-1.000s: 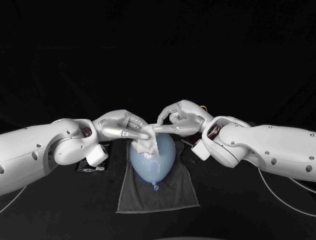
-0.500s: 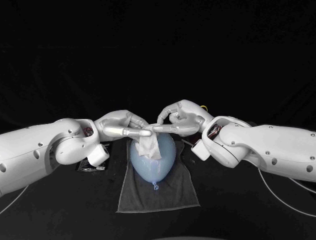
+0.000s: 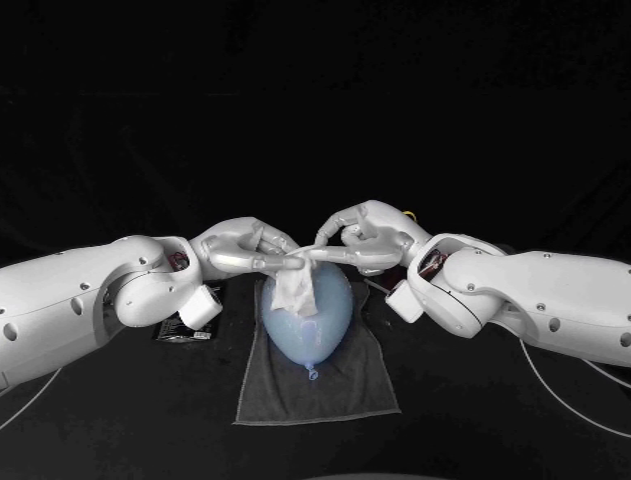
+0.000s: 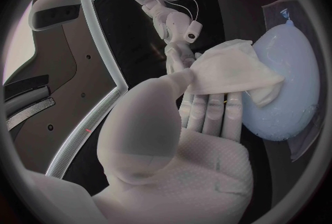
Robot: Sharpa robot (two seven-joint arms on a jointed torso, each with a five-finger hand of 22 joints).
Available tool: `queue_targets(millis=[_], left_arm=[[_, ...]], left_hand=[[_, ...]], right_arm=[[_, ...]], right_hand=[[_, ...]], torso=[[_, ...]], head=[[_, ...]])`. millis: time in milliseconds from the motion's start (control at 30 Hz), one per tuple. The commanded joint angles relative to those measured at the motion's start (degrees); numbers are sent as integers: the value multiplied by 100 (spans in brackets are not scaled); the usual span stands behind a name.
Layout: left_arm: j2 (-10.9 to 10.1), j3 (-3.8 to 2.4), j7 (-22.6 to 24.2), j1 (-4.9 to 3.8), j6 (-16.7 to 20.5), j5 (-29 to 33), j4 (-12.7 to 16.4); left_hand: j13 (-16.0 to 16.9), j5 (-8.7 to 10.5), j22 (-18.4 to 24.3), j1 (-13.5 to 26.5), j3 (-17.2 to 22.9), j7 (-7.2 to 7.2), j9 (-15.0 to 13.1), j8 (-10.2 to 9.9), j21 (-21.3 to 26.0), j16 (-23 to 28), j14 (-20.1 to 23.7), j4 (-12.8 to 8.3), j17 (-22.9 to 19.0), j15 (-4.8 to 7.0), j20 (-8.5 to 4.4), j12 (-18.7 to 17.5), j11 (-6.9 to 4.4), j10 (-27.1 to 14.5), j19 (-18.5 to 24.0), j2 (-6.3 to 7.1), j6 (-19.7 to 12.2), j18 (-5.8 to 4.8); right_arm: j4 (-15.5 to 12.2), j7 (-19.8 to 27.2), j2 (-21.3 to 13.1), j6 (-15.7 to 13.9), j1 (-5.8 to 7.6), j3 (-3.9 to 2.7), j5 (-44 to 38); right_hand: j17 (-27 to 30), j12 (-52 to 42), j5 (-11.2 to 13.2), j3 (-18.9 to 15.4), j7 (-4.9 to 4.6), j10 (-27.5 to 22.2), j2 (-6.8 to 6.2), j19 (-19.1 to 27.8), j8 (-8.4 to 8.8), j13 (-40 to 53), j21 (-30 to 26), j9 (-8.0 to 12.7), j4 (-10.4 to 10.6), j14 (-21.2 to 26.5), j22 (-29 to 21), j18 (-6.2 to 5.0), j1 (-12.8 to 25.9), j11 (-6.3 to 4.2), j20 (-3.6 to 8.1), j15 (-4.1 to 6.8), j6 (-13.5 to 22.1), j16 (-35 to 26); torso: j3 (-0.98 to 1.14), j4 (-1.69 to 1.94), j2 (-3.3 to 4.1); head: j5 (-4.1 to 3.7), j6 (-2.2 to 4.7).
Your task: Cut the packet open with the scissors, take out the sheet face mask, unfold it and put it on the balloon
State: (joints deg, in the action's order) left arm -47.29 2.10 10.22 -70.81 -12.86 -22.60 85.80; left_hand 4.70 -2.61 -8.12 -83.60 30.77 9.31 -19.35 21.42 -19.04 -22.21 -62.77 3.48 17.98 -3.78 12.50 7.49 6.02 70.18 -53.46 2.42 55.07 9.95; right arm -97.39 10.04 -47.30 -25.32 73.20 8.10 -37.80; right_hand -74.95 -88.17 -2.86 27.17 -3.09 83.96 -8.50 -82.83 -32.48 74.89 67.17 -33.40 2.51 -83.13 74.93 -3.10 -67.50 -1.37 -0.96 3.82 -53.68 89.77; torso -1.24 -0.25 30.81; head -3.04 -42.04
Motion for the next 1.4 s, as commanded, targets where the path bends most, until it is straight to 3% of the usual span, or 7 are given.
queue_targets(millis=[33,133,433,700,767,1000,1400], left_arm=[[0,-2,24,-4,130,-10,5],[-7,0,31,-4,134,-11,3],[-13,3,38,-2,120,25,7],[-9,5,29,-1,122,61,3],[-5,5,24,-1,124,64,2],[-1,6,-3,0,146,50,0],[6,8,-72,12,217,-43,-9]], left_hand=[[-8,-16,-14,-33,32,-20,-99,30,-47,-25,-28,-12,17,11,-4,4,-19,68,-21,-49,30,46],[-11,-16,-22,-25,34,-24,-108,40,-61,-33,-35,-8,25,15,-8,1,-23,83,-23,-53,33,45],[-20,-16,-42,1,32,-26,-136,68,-97,-56,-53,0,51,24,-20,-9,-31,123,-19,-45,41,40],[-22,-16,-48,9,33,-24,-144,75,-107,-62,-58,4,58,27,-22,-12,-32,135,-18,-45,42,40],[-23,-16,-51,11,35,-24,-149,79,-113,-66,-62,5,63,28,-24,-14,-33,142,-18,-45,44,40],[-25,-17,-54,12,37,-22,-153,83,-119,-70,-65,3,67,30,-26,-15,-34,148,-18,-43,44,40],[-31,-17,-73,6,46,-21,-174,101,-152,-86,-79,-14,86,39,-38,-24,-39,178,-21,-26,48,41]], right_arm=[[-9,166,-44,11,-1,-3,147],[-11,125,-83,139,-1,-2,77],[-6,-3,-95,460,-36,-1,-539],[-3,49,-55,490,-71,0,-661],[1,100,-36,451,-74,0,-580],[-5,400,1,174,-78,-1,-62],[-35,610,3,-175,-79,-1,388]], right_hand=[[-1505,249,12,-161,-257,216,-68,114,435,1056,-225,236,61,-687,866,-119,-117,251,-140,-114,339,23],[-1505,475,9,-313,-465,2,-88,236,823,830,-531,432,119,-687,791,-152,-145,433,-258,-279,639,23],[-1385,934,10,-707,-727,-511,-22,506,1483,362,-1100,772,175,-642,652,-241,-375,690,-493,-514,1103,-22],[-1404,905,10,-766,-741,-493,33,497,1541,379,-1066,813,187,-649,663,-246,-435,704,-526,-529,1081,-14],[-1427,869,10,-791,-737,-459,132,479,1549,405,-1020,831,244,-657,676,-248,-432,704,-545,-531,1005,-6],[-1505,592,8,-568,-638,-172,910,317,1549,655,-627,940,523,-687,782,-225,-557,617,-571,-469,507,23],[-1505,427,8,-367,-520,6,1113,202,1567,816,-354,1046,368,-687,850,-185,-863,509,-491,-370,198,23]], torso=[[-2,-1,-1],[-1,-2,-1],[2,7,1],[-4,8,5],[-2,8,2],[-4,8,5],[-1,5,7]], head=[[13,-3],[15,-9],[18,0],[8,3],[8,-14],[0,-16],[10,-16]])
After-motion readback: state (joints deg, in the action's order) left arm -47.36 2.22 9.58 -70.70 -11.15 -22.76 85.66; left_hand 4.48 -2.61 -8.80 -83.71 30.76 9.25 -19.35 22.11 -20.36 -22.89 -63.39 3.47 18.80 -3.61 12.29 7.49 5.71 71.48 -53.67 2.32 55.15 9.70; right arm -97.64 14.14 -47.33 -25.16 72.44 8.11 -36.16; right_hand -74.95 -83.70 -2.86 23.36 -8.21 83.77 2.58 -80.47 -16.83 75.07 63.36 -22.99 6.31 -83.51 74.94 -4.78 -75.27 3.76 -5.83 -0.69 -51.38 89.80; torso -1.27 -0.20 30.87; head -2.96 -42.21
